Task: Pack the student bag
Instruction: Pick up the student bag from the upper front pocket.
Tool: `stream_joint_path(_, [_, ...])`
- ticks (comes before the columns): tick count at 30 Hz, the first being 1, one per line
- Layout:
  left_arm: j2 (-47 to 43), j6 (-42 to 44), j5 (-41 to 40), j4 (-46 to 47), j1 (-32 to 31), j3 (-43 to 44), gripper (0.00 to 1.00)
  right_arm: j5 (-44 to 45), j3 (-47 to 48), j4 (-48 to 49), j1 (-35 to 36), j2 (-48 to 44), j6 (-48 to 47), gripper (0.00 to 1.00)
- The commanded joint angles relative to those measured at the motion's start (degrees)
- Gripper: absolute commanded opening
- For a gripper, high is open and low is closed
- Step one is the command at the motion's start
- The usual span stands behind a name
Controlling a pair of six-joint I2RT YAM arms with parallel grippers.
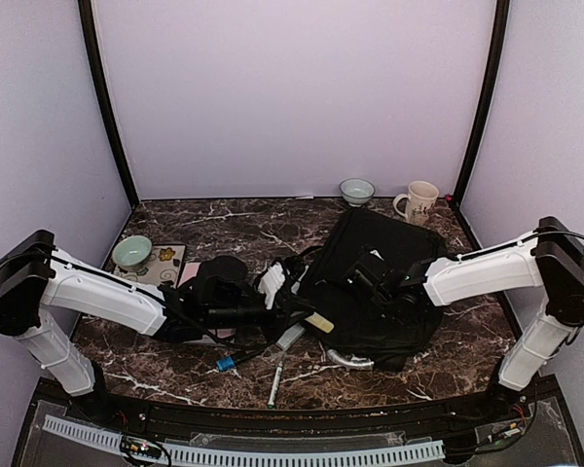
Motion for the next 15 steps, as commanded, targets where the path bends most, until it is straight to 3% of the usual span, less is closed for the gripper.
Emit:
stream_joint_path(1, [0.4, -0.7, 1.1, 1.5, 0.1, -0.7, 0.00, 4.1, -0.1, 4.4, -0.9, -1.1, -0.8, 0.59])
stream_joint_path(3, [0.1, -0.8, 1.1, 1.8, 0.1, -0.8, 0.00, 2.7, -1.1, 6.3, -0.9, -2.0, -2.3, 0.50])
stream_joint_path(9, [0.0, -1.1, -0.6, 4.3, 0.1, -0.1, 0.00, -3.7, -3.0, 10.7, -0.5, -7.0, -4.9, 0.09])
stream_joint_path(12, [1.8, -4.1, -2.5, 4.8, 0.1, 1.9, 0.00, -4.1, -2.3, 10.3, -0.1, -8.5, -4.6, 0.00])
stream_joint_path(15, [4.3, -9.3, -4.3, 5.3, 0.1, 4.5, 0.00, -5.4, -1.5, 9.6, 0.6, -9.2, -4.0, 0.00])
